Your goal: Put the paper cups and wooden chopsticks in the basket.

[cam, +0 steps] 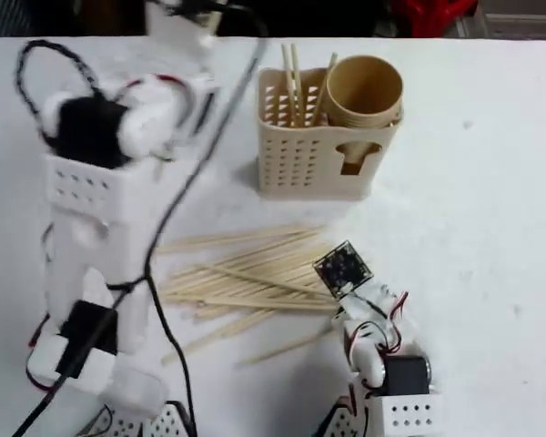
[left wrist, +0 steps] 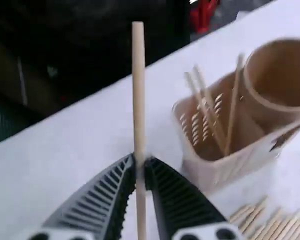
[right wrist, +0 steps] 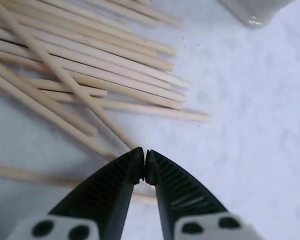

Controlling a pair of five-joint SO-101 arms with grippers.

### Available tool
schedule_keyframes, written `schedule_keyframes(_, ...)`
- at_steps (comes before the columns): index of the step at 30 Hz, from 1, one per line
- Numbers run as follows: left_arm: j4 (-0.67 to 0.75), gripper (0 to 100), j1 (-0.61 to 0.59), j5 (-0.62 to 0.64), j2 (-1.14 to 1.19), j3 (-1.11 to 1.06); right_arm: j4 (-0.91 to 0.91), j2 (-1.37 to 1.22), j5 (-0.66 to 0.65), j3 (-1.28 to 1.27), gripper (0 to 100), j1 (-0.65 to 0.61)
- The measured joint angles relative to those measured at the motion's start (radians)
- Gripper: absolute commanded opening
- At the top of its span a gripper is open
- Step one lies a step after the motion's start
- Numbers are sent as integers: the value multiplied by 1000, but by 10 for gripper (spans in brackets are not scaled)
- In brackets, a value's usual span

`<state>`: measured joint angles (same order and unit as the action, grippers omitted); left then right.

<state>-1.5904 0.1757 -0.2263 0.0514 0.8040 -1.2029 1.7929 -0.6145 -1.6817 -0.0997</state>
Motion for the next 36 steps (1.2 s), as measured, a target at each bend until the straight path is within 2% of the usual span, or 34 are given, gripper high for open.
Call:
schedule_keyframes(6, 305, 23, 143, 138, 38, 0, 0, 0, 0, 0, 21, -2)
schedule_keyframes(11, 522, 23, 176, 215, 74, 0, 0, 0, 0, 0, 21, 0)
schedule_keyframes(15, 634, 24, 189, 226, 78, 0, 0, 0, 0, 0, 21, -2)
schedule_keyframes(32, 700, 29, 193, 226, 210, -14, 0, 0, 0, 0, 21, -2)
schedule_keyframes(36, 678, 114, 193, 226, 212, -14, 0, 0, 0, 0, 21, -2)
